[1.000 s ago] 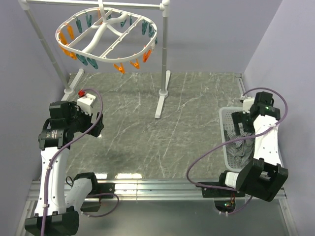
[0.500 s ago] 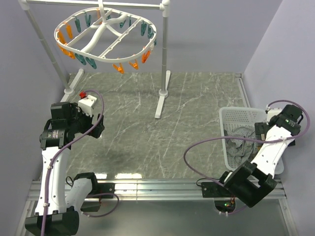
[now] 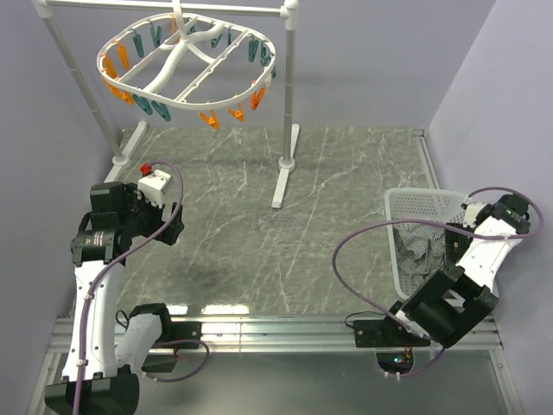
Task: Clip the underwear to the hanger
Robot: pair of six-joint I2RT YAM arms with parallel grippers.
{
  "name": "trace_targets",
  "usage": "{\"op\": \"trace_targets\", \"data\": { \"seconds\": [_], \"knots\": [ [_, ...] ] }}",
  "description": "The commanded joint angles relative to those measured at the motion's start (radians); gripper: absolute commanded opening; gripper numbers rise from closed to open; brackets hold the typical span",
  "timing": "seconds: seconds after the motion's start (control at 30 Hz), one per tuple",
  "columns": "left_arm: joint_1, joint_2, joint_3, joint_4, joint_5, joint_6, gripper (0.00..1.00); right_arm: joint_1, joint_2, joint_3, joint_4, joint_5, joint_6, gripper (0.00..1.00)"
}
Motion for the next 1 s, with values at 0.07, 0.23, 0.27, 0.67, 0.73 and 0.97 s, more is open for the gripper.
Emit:
{"op": "trace_targets", "data": {
  "seconds": [0.07,0.23,0.27,0.67,0.73,0.97],
  "knots": [
    [-0.004,-0.016,-0.008,0.048,0.016,-0.001,0.99,-0.014,0.023,-0.015,-0.007,-0.04,0.018,0.74],
    [-0.002,-0.015,-0.003,0.051,0.017,-0.002,0.99,-0.045,0.052,0.016,-0.024,-0.045,0.016,0.35],
    [-0.005,-0.015,-0.003,0.053,0.016,-0.004,0.99,-0.051,0.052,0.031,-0.027,-0.042,0.013,0.29],
    [-0.002,-0.018,0.009,0.053,0.011,0.002,0.99,-0.131,-0.021,0.243,-0.196,-0.14,-0.048,0.0],
    [-0.004,-0.015,0.013,0.05,0.013,0.002,0.99,-0.13,-0.04,0.304,-0.237,-0.192,-0.05,0.0],
    [-0.004,0.001,0.046,0.044,0.034,-0.005,0.99,-0.13,0.0,0.726,-0.4,-0.312,0.003,0.0]
  ]
}}
